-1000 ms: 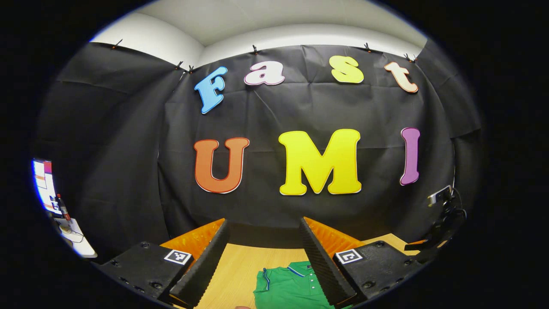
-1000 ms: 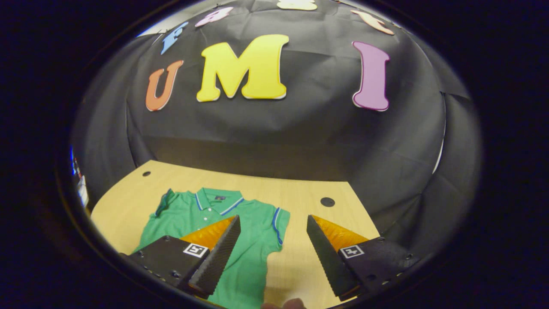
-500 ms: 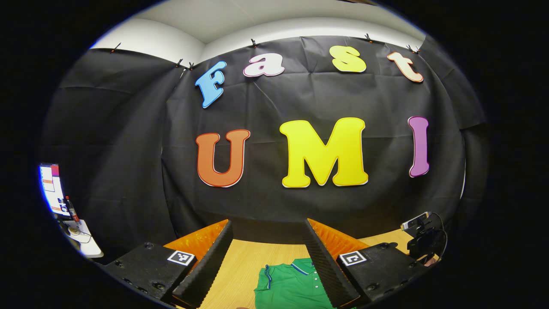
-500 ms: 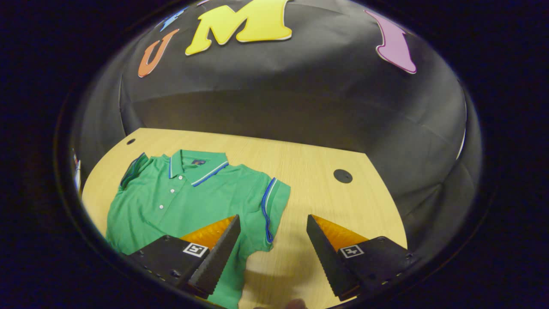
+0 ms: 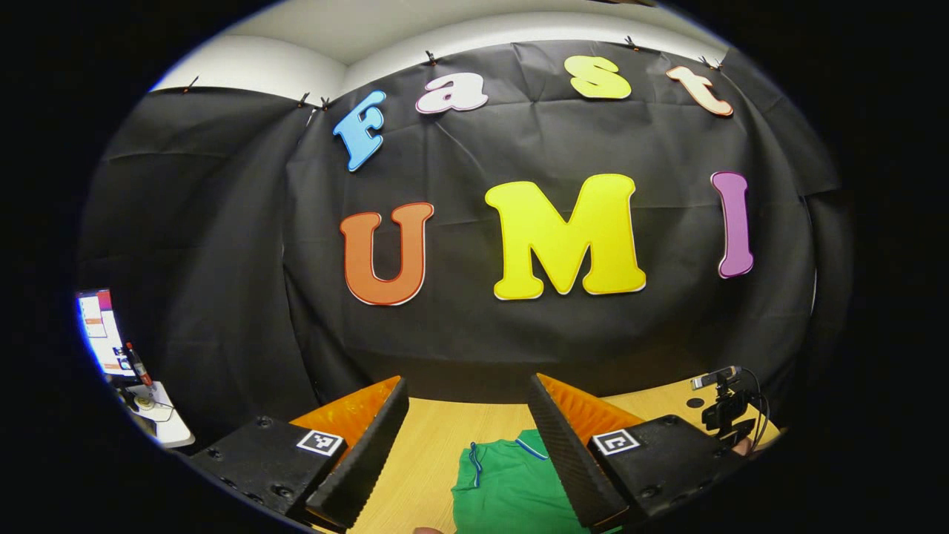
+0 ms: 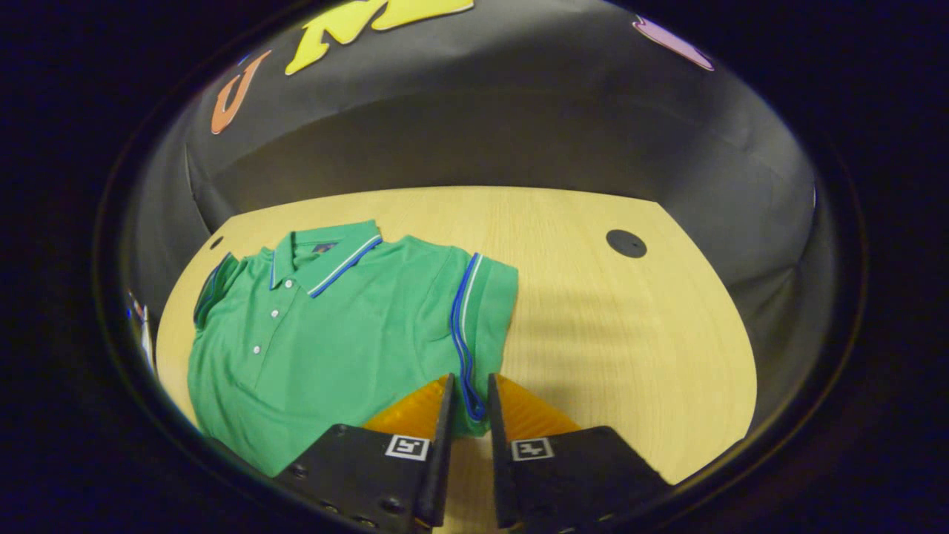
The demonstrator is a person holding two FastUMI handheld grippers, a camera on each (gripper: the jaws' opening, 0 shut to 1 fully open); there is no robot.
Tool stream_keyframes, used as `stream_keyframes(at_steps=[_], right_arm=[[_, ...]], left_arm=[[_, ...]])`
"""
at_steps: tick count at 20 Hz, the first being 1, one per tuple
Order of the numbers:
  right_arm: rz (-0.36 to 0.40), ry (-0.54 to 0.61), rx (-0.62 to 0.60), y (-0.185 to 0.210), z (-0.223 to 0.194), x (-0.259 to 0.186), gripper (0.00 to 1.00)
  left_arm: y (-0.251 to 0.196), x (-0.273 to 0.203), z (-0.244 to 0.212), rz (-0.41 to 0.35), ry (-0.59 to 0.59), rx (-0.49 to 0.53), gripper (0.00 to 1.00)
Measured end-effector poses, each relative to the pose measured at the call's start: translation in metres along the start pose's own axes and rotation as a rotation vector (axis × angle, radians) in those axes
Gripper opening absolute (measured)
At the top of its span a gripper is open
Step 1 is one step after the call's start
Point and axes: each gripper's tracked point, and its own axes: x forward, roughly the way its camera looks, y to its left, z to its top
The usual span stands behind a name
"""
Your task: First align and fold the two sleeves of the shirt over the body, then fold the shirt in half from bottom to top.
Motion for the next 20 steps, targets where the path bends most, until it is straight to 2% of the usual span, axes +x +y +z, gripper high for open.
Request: stream_keyframes(at_steps=[2,3,4,6,12,16,20], right_arm=[[-0.009,-0.006,-0.003,0.000,0.001,0.006,0.22],[-0.009,-0.001,0.002,0.001,0.002,0.003,0.05],[-0.008,0.003,-0.002,0.002,0.002,0.004,0.06],[-0.015,-0.007,0.008,0.001,0.006,-0.001,0.00],[-0.007,-0.105,0.060,0.008,0.048,-0.036,0.00],[0.024,-0.139,0.061,0.044,0.072,-0.048,0.00],[0.065,-0.117,0.038,0.094,0.074,-0.044,0.00]], left_arm=[[-0.002,0.000,-0.002,-0.009,0.003,-0.003,1.00],[-0.004,0.000,-0.001,-0.013,0.002,-0.003,1.00],[-0.003,-0.001,0.000,-0.015,0.000,-0.004,1.00],[-0.002,-0.001,-0.001,-0.016,0.001,-0.005,1.00],[0.000,-0.004,-0.007,-0.009,0.013,-0.034,1.00],[0.006,-0.008,-0.010,-0.003,0.020,-0.047,1.00],[0.026,-0.014,-0.014,0.029,0.027,-0.052,1.00]])
